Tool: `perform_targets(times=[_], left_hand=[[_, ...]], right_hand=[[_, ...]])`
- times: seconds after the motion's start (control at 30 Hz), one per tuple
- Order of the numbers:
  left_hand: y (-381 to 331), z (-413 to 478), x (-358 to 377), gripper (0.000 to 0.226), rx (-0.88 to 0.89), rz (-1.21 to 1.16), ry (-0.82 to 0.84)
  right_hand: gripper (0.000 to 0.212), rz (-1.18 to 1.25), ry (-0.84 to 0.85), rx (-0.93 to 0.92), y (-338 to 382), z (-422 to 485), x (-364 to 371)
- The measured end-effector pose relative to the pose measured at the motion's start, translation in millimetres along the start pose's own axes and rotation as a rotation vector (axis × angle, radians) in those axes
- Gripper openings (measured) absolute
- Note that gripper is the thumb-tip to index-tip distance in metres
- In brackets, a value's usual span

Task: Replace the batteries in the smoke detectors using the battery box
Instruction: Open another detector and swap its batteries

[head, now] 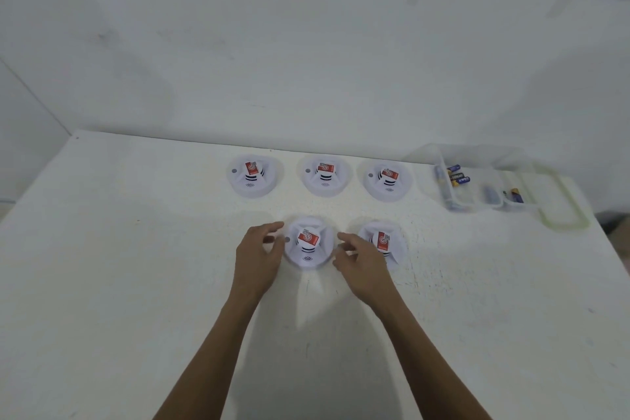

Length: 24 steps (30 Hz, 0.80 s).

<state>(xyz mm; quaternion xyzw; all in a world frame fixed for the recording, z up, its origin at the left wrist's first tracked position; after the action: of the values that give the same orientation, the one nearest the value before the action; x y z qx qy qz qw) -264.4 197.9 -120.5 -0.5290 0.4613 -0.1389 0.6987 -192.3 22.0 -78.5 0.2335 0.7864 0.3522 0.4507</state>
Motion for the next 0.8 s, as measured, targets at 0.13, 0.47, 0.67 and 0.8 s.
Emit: perform_targets(times=[0.13,0.47,0.67,0.8], left_hand=[[-23.3,5.2,0.3,0.022,0.087,-0.017,-0.085],[-96.3,42.9,62.7,0.027,0.249,-0.060,0.128],[-124.2,78.9,118.1,0.038,0.123,0.050,0.365],[-137.9,95.2,142.0,0.041,0.050,0.170,0.390]], right_hand=[[0.025,0.134,-0.069,-0.015,4.0,5.9,-33.2],[0.026,0.150,-0.271,0.025,-14.1,76.4,-103.3],[0.044,0.082,-0.280,0.082,-30.4,118.5,-109.1],[0.046,0.091,-0.180,0.102,-34.3,133.4,-111.8]])
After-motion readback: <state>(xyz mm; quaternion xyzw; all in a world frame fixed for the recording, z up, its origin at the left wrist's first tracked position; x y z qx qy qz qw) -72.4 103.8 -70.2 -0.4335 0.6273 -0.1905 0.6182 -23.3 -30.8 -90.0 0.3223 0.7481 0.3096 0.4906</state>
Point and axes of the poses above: each hand's wrist, its own z-axis towards the middle knuckle, its own x-axis out of the palm, y = z × x, the point moved 1 cm from there along z, towards the middle knuckle, and after that the axes turned 4 degrees about x, right-handed, at the moved point
